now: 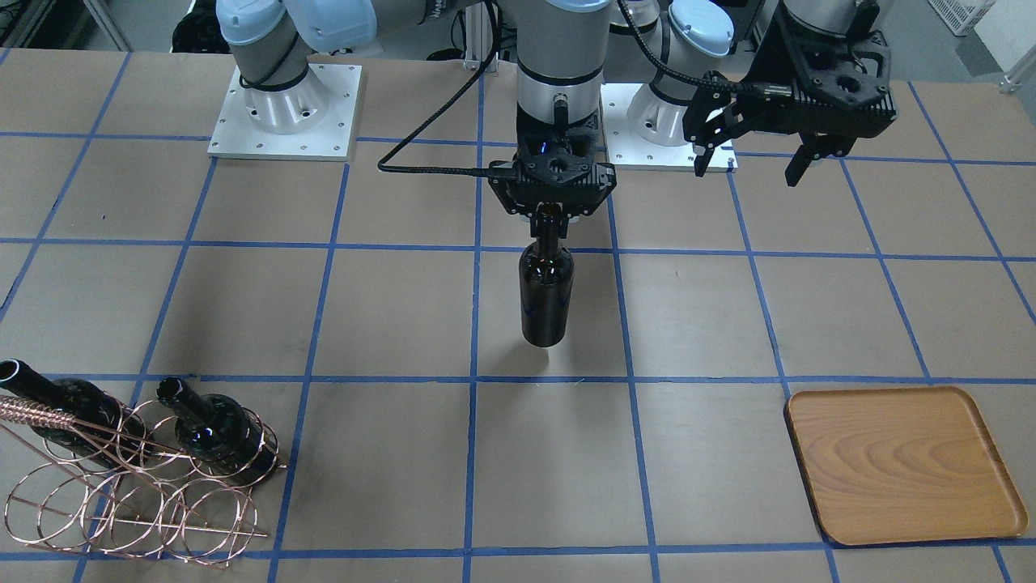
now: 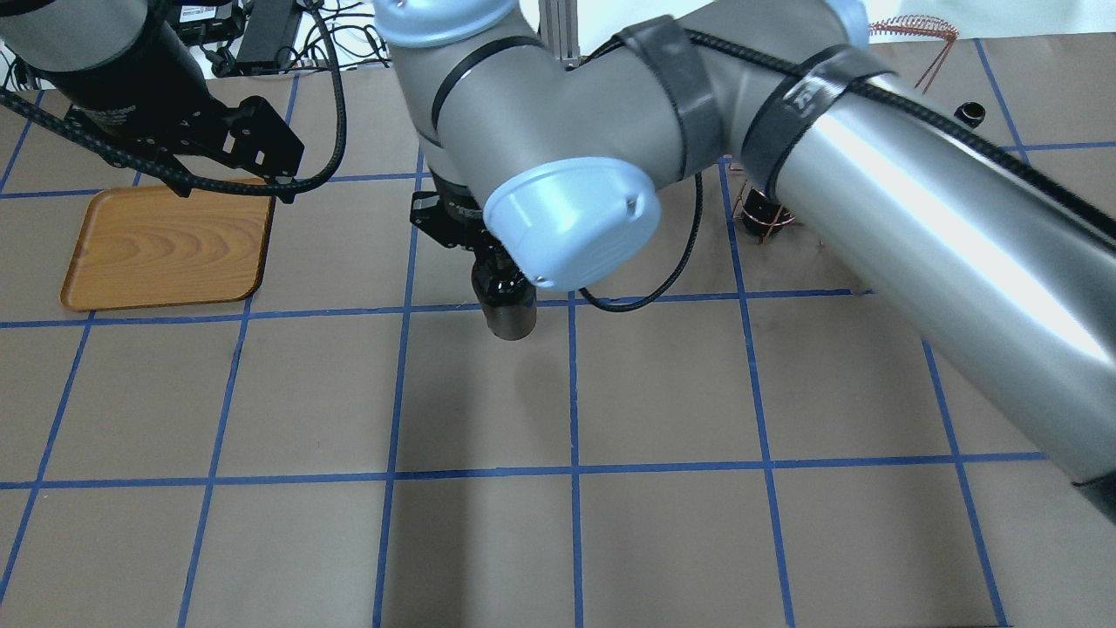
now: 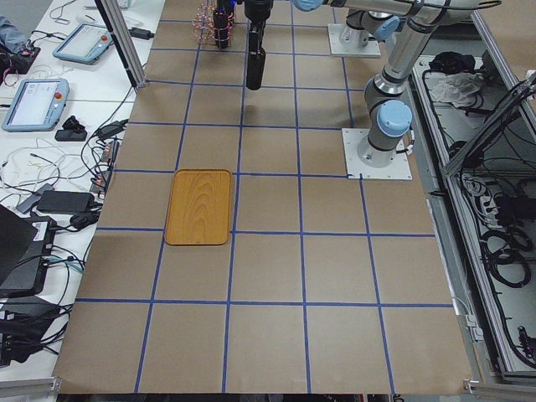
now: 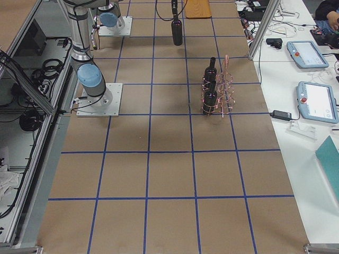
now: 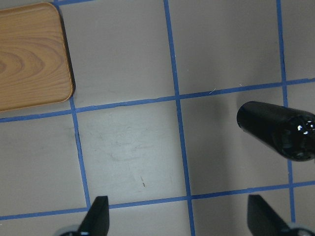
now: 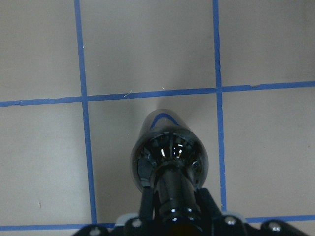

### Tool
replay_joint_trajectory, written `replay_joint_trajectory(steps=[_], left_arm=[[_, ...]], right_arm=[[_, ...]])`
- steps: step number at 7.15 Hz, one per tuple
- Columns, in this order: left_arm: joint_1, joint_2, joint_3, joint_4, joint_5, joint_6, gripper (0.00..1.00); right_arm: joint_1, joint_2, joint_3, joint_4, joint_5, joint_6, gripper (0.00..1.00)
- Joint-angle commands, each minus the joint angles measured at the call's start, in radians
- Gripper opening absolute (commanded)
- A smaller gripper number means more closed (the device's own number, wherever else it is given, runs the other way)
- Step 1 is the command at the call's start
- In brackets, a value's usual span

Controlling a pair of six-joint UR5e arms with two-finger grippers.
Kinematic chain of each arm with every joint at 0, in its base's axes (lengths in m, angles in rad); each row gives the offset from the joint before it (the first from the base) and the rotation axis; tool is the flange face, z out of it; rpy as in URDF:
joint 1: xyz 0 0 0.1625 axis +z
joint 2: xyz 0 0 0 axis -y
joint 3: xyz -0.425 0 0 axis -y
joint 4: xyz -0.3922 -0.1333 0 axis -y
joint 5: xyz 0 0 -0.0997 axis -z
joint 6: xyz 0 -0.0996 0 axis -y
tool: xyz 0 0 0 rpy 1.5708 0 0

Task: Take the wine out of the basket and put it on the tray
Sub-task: 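Carry the bottle toward the tray and set it upright on the table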

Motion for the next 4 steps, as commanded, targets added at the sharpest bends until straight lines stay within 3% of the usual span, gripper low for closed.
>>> replay_joint_trajectory(steps=[1, 4], left_arm=[[0.006, 0.008, 0.0, -0.003, 0.002, 0.005, 1.0], [0.052, 0.017, -0.002, -0.005, -0.001, 0.045, 1.0]], right_arm=[[0.05, 0.03, 0.003, -0.038, 0.002, 0.046, 0.0], [0.072, 0.047, 0.024, -0.041, 0.002, 0.077, 0.0]])
